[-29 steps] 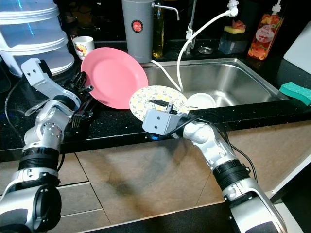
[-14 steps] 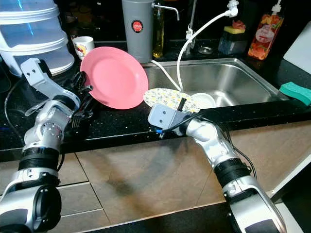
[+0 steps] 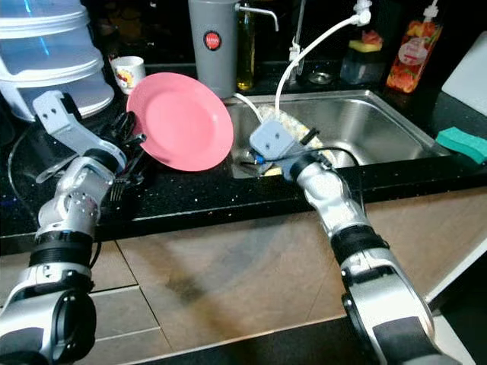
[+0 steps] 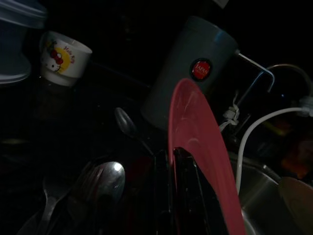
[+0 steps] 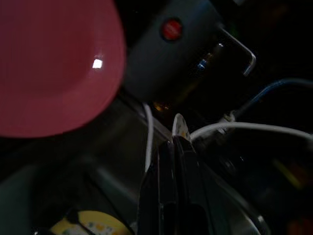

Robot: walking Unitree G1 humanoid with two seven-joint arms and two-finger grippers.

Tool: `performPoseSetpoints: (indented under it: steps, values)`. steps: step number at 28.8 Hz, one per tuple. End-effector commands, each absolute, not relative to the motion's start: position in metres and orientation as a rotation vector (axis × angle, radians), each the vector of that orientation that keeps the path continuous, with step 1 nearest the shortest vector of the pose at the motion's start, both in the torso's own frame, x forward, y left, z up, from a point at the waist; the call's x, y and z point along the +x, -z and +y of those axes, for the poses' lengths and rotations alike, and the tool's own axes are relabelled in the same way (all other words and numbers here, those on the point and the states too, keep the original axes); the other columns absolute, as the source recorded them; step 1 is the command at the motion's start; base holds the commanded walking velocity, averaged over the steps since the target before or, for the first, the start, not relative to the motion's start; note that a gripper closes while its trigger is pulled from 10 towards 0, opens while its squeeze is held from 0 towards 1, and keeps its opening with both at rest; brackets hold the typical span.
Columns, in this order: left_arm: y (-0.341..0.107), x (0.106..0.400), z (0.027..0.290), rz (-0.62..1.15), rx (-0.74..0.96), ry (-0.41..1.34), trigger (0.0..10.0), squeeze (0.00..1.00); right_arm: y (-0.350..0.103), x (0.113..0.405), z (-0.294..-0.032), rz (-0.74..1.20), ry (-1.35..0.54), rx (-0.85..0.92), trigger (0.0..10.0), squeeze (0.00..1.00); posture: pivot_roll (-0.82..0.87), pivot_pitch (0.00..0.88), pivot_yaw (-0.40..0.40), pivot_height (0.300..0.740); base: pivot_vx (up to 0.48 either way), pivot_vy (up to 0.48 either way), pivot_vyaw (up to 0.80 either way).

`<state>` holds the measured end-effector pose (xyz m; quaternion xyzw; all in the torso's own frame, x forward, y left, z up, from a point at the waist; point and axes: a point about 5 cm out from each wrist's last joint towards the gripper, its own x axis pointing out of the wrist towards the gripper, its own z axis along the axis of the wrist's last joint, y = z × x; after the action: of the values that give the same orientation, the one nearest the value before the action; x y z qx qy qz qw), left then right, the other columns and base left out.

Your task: Kitchen organization

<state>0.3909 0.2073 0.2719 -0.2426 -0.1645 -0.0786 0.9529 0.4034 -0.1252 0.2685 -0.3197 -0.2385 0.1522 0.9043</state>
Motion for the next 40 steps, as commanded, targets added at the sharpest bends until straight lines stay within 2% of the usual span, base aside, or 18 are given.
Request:
performPoseSetpoints:
  steps: [1,2,5,8,11,15,16,17,18,19,20,21,29,33,34,35,36,40]
  values:
    - [-0.275,0.388,0.204,-0.357,-0.499,0.180,0.0,0.00,-0.273,0.407,-0.127,-0.498,-0.259,-0.554,0.0,0.00,0.09,0.133,-0.013,0.740,0.000,0.000,0.00]
    - [-0.276,0.387,0.202,-0.359,-0.495,0.185,0.0,0.00,-0.272,0.409,-0.124,-0.481,-0.247,-0.471,0.0,0.00,0.10,0.140,-0.015,0.740,0.000,0.000,0.00]
    - [-0.276,0.385,0.201,-0.362,-0.489,0.190,0.0,0.00,-0.265,0.411,-0.120,-0.436,-0.241,-0.378,0.0,0.00,0.11,0.147,-0.019,0.740,0.000,0.000,0.00]
    - [-0.276,0.384,0.201,-0.363,-0.488,0.191,0.0,0.00,-0.263,0.412,-0.119,-0.420,-0.236,-0.342,0.0,0.00,0.11,0.147,-0.019,0.740,0.000,0.000,0.00]
    - [-0.277,0.382,0.202,-0.370,-0.479,0.193,0.0,0.00,-0.254,0.415,-0.114,-0.337,-0.215,-0.152,0.0,0.00,0.13,0.156,-0.027,0.740,0.000,0.000,0.00]
    - [-0.278,0.381,0.203,-0.373,-0.477,0.193,0.0,0.00,-0.251,0.416,-0.112,-0.317,-0.213,-0.112,0.0,0.00,0.13,0.157,-0.028,0.740,0.000,0.000,0.00]
    - [-0.279,0.380,0.203,-0.377,-0.475,0.192,0.0,0.00,-0.250,0.417,-0.112,-0.302,-0.205,-0.077,1.7,0.83,0.13,0.159,-0.029,0.740,0.000,0.000,0.00]
    - [-0.280,0.380,0.203,-0.379,-0.474,0.192,0.0,0.00,-0.249,0.417,-0.112,-0.287,-0.201,-0.050,4.3,1.00,0.14,0.161,-0.030,0.740,0.000,0.000,0.00]
    - [-0.280,0.380,0.203,-0.379,-0.474,0.192,0.0,0.00,-0.249,0.417,-0.112,-0.287,-0.201,-0.050,4.3,1.00,0.14,0.161,-0.030,0.740,0.000,0.000,0.00]
    - [-0.281,0.379,0.203,-0.382,-0.477,0.194,0.0,0.00,-0.248,0.418,-0.112,-0.274,-0.195,-0.027,10.0,1.00,0.14,0.160,-0.028,0.740,0.000,0.000,0.00]
    - [-0.282,0.379,0.202,-0.383,-0.480,0.200,0.0,0.00,-0.249,0.418,-0.114,-0.268,-0.183,-0.008,10.0,0.83,0.14,0.160,-0.028,0.740,0.000,0.000,0.00]
    - [-0.283,0.379,0.201,-0.384,-0.487,0.210,0.0,0.00,-0.251,0.419,-0.116,-0.266,-0.176,0.017,10.0,0.00,0.14,0.160,-0.028,0.740,0.000,0.000,0.00]
    - [-0.285,0.380,0.198,-0.409,-0.537,0.229,0.0,0.00,-0.263,0.423,-0.129,-0.259,-0.177,0.292,10.0,0.00,0.11,0.144,-0.013,0.740,0.000,0.000,0.00]
    - [-0.290,0.376,0.194,-0.447,-0.615,0.299,0.0,0.00,-0.272,0.424,-0.118,-0.226,-0.323,0.536,10.0,0.00,0.10,0.136,-0.011,0.740,0.000,0.000,0.00]
    - [-0.290,0.376,0.194,-0.447,-0.615,0.299,0.0,0.00,-0.272,0.424,-0.118,-0.226,-0.323,0.536,10.0,0.00,0.10,0.136,-0.011,0.740,0.000,0.000,0.00]
    - [-0.291,0.375,0.193,-0.453,-0.634,0.318,0.0,0.00,-0.274,0.424,-0.115,-0.219,-0.342,0.579,10.0,1.00,0.10,0.136,-0.011,0.740,0.000,0.000,0.00]
    - [-0.290,0.373,0.192,-0.463,-0.658,0.343,0.0,0.00,-0.275,0.424,-0.113,-0.217,-0.356,0.672,10.0,1.00,0.09,0.122,-0.013,0.740,0.000,0.000,0.00]
    - [-0.292,0.368,0.192,-0.492,-0.740,0.387,0.0,0.00,-0.268,0.423,-0.106,-0.146,-0.401,0.796,10.0,1.00,0.09,0.111,-0.015,0.740,0.000,0.000,0.00]
